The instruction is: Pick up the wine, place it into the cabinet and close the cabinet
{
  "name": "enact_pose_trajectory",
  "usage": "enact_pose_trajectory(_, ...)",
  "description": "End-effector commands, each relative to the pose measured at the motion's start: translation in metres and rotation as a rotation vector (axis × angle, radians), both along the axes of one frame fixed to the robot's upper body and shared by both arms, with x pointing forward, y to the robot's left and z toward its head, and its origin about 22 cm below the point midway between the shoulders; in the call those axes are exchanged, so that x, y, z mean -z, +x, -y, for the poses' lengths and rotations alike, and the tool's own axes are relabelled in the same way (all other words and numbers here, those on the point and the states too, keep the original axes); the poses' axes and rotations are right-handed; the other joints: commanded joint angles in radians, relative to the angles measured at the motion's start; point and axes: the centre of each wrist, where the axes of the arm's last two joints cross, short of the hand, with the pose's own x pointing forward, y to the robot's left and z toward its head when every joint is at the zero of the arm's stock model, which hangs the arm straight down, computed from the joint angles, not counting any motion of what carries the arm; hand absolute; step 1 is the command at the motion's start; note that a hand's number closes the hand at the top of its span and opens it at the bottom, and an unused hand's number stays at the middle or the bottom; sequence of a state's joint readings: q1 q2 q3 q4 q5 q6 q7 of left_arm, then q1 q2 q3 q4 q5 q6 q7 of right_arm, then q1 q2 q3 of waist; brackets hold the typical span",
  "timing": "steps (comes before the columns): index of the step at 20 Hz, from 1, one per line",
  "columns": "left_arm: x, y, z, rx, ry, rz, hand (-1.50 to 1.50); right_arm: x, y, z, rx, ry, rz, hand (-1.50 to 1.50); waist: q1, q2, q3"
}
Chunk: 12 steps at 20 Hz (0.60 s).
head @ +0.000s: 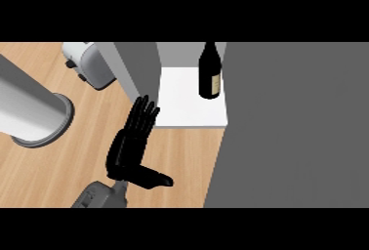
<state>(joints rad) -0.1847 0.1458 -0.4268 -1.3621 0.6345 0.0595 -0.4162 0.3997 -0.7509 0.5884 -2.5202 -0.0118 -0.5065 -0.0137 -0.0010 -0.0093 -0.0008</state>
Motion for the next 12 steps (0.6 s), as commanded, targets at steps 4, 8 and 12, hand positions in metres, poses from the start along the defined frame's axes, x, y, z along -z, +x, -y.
enact_pose_trajectory(4,0.012,-0.021,-0.048,-0.041,0.011,0.033,-1.5,-0.028,-0.02,-0.007,-0.182,0.145,-0.041,-1.5,-0.001,0.006,0.001)
enact_pose_trajectory(8,-0.009,-0.018,-0.076,-0.064,0.031,0.059,-1.5,-0.034,-0.03,-0.006,-0.385,0.03,-0.142,1.5,0.002,0.003,0.001)
enact_pose_trajectory(12,-0.005,-0.026,-0.102,-0.102,0.06,0.082,-1.5,-0.041,-0.036,-0.011,-0.491,0.013,-0.128,1.5,0.001,0.005,-0.001)
